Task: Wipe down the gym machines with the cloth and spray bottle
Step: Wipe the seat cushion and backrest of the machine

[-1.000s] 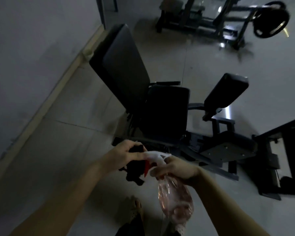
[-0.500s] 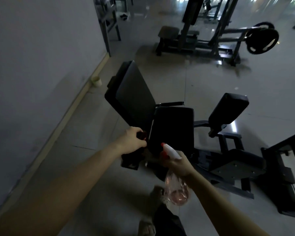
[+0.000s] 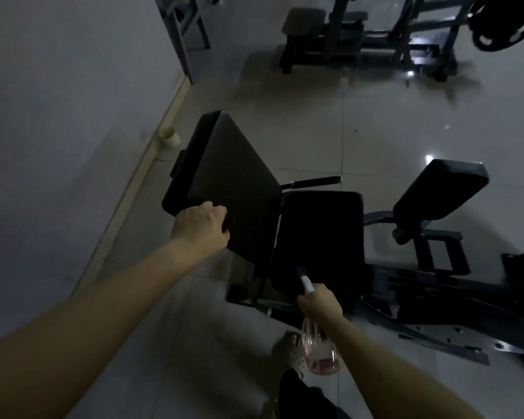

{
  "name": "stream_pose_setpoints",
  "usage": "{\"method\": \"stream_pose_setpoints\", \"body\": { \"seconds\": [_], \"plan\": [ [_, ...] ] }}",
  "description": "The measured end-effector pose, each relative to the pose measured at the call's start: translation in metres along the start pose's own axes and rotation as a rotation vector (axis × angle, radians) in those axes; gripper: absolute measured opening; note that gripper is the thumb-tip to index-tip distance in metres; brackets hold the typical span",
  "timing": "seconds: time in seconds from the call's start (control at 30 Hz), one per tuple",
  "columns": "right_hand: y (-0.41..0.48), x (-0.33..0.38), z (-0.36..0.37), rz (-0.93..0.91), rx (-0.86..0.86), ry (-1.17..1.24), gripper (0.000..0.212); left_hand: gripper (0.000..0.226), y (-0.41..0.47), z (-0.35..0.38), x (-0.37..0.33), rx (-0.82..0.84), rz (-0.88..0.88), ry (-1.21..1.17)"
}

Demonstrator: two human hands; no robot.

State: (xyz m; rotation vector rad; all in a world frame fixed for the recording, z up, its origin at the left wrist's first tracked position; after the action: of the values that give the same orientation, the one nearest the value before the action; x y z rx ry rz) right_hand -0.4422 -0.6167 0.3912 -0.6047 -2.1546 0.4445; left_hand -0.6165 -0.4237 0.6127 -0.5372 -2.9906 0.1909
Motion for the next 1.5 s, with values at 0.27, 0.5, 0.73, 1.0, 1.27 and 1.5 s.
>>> {"method": "stream_pose_setpoints", "body": {
  "seconds": [0.27,0.5,0.73,1.0,1.27,1.5],
  "plan": [
    [0.008,-0.035,-0.021,0.081,-0.025,-0.021,0.036,0.028,0.024,0.005,-0.020,0.088,0.035,0.062],
    [-0.014,-0.071,-0.052,0.217,-0.130,-0.018,0.037,0.084,0.042,0.010,-0.037,0.212,0.207,0.167],
    [-0.015,-0.042,-0.062,0.126,-0.106,-0.091,0.039,0.039,0.041,0.009,-0.029,0.193,0.492,0.544],
    [0.026,0.029,-0.041,0.022,-0.135,-0.207,0.041,0.033,0.096,-0.048,0.008,-0.260,0.507,0.282],
    [0.073,0.035,-0.047,0.084,-0.185,-0.025,0.015,0.032,0.112,-0.037,0.021,-0.297,0.288,-0.089],
    [0.111,0.004,-0.096,0.097,-0.154,-0.019,0.014,0.038,0.157,-0.040,-0.009,-0.266,0.145,-0.017]
  ]
}}
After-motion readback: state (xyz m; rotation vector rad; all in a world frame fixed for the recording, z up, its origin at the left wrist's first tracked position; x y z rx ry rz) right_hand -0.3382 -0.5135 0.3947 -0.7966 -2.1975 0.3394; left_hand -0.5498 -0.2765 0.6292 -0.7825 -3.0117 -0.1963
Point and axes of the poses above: each hand's wrist, its own y-axis towards the middle knuckle, its own z-axis out of the palm, x = y × z, the point moved 7 cm from there along y, towards the middle knuckle, and after that the axes turned 11 degrees about -z, right-handed, at the moved point
